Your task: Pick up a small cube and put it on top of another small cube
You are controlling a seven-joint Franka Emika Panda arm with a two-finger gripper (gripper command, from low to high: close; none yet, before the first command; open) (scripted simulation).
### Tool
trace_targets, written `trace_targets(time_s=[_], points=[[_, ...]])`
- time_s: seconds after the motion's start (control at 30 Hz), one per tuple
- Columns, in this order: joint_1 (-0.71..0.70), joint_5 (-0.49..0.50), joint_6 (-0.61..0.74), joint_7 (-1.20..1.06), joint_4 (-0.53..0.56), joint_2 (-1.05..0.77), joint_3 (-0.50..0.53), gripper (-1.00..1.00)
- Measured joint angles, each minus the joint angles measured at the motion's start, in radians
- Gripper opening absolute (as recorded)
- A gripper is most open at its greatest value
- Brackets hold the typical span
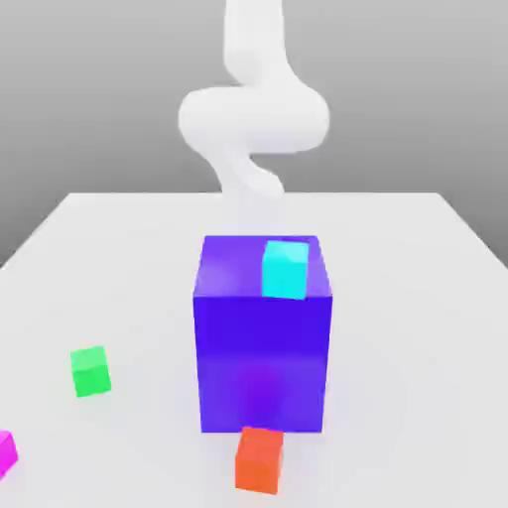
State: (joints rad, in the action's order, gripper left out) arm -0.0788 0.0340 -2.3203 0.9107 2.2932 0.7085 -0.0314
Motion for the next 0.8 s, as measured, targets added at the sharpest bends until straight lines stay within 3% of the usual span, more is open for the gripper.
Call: trace_targets(time_s=[0.27, 0.5, 0.8], points=[[-0.218, 0.125, -0.063, 0.369, -0.023, -0.299, -0.065, 0.0], [-0.338, 0.21, -0.118, 0.669, -0.042, -0.555, -0.048, 0.0], [-0.46, 0.175, -0.21, 0.955, -0.06, -0.863, 0.018, 0.0]])
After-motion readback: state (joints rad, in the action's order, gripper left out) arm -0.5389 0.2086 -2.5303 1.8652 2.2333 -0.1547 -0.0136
